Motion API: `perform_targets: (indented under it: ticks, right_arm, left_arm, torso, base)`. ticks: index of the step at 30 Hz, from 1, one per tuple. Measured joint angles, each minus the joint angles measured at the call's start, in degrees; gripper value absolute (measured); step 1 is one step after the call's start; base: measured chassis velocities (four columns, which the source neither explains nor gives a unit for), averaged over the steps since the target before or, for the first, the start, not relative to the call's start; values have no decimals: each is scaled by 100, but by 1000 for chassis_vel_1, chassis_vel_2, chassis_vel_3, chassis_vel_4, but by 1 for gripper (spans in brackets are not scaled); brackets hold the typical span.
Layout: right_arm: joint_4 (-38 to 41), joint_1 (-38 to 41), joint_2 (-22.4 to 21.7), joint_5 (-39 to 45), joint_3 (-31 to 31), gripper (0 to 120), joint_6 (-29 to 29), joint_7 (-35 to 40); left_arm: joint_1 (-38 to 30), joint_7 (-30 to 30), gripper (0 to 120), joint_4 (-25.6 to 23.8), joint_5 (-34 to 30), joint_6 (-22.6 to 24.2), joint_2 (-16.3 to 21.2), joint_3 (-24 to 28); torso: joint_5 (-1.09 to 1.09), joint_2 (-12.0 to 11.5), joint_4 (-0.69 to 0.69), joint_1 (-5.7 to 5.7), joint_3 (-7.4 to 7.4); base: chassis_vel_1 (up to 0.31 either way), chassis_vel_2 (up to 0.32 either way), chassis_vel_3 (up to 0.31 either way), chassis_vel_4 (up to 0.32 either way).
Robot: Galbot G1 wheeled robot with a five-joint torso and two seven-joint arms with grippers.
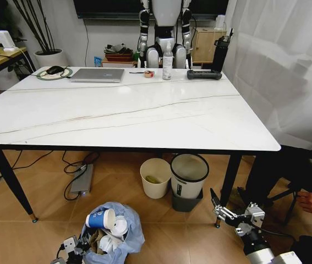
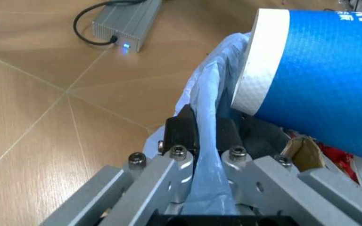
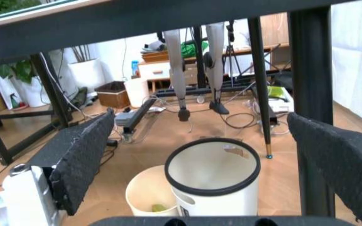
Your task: Pick up the trash bin and place the trash from the table into it.
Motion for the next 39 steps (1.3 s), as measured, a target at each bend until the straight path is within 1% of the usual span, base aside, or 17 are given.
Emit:
perform_targets:
  ticks: [6,16,26,34,36,39]
  right_arm:
    - [0,0,0,0,0,100,0,0]
    - [0,0,0,0,0,100,0,0]
    - [0,0,0,0,0,100,0,0]
    - [0,0,0,0,0,100,0,0]
    - [0,0,0,0,0,100,0,0]
    - [0,0,0,0,0,100,0,0]
  left_arm:
    - [-109,29,0,129,-10,-8,-20,-25]
    - [-161,31,0,182,12,-12,-43,-27]
    - [-163,11,0,281,111,-126,-34,-63]
    - [-189,44,0,399,128,-200,-30,-82]
    - [-210,48,2,442,114,-202,-30,-82]
    - [-238,52,0,505,103,-207,-32,-78]
  torso:
    - [0,-174,0,-66,-108]
    - [0,-387,0,-150,-238]
    - [0,-632,-1,-236,-398]
    - [0,-666,0,-244,-425]
    - [0,-665,0,-244,-424]
    - [1,-657,0,-240,-419]
  base:
    - [0,0,0,0]
    - [0,0,0,0]
    - [0,0,0,0]
    - [0,0,0,0]
    - [0,0,0,0]
    - [0,0,0,0]
